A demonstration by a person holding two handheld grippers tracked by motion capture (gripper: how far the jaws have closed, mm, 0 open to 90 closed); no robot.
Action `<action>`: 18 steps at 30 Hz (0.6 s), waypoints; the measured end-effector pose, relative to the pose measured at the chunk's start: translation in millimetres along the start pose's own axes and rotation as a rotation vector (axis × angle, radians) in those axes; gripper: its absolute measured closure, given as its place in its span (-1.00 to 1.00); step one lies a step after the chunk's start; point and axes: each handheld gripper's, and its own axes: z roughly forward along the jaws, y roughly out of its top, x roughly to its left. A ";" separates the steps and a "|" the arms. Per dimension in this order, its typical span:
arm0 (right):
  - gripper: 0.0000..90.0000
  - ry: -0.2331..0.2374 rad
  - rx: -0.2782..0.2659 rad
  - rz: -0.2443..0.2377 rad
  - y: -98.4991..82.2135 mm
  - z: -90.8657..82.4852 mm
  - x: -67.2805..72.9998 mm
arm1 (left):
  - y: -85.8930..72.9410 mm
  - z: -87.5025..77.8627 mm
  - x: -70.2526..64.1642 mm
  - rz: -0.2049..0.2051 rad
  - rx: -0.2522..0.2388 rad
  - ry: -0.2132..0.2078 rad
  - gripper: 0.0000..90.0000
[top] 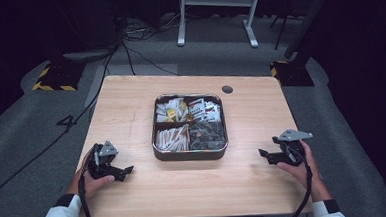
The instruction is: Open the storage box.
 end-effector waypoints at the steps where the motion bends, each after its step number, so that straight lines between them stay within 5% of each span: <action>1: -0.49 -0.002 -0.004 -0.006 2.8 0.5 0.9 | 0.0 0.0 -0.1 -0.002 0.001 0.000 -1.00; 18: -0.49 0.009 -0.028 -0.029 29.2 5.2 4.2 | 0.0 0.0 0.0 0.000 0.000 0.000 -1.00</action>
